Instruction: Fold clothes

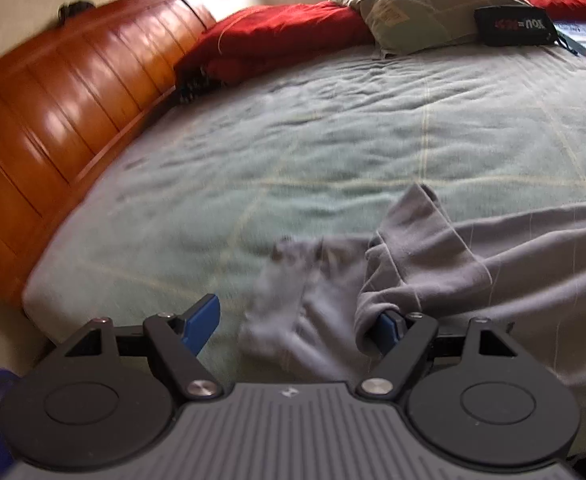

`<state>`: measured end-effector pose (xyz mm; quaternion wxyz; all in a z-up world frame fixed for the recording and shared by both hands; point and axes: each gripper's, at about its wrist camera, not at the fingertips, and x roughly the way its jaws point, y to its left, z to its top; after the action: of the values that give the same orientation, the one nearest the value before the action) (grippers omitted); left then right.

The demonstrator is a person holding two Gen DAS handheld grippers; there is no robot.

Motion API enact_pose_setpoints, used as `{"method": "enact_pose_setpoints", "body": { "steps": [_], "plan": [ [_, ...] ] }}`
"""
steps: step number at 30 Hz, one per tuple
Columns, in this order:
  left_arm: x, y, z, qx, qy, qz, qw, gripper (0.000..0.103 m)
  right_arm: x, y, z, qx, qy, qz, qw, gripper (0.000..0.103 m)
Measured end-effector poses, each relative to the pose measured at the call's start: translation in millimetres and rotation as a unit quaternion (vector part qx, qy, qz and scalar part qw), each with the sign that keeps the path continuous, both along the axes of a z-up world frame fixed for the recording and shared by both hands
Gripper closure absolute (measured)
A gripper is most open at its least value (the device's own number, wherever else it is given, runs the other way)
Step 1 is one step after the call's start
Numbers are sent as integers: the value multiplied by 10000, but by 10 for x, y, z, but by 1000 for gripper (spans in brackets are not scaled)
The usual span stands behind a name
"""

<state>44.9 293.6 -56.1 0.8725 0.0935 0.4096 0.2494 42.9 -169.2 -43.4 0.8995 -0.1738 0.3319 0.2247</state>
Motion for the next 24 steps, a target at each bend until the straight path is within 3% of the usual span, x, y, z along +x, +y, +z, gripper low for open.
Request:
{"method": "enact_pose_setpoints", "body": {
  "steps": [4,9,12,17,24],
  "plan": [
    [-118,125,-88,-399,-70,98,9991,24,12,86,21,-53,-7,24,10000,0],
    [-280,431,-110,-1555,-475,296,9863,25,16,205,46,-119,-11,101,9999,0],
    [-338,307,-62,-1252,-431,-98,9911,25,22,286,49,-187,-15,162,9997,0],
    [-358,102,126,-1332,-570,-863,9857,23,40,411,74,-226,-46,205,9995,0],
    [86,-194,36,-1026,-347,-1309,9855,23,2,545,132,-325,-150,301,9989,0]
  ]
}}
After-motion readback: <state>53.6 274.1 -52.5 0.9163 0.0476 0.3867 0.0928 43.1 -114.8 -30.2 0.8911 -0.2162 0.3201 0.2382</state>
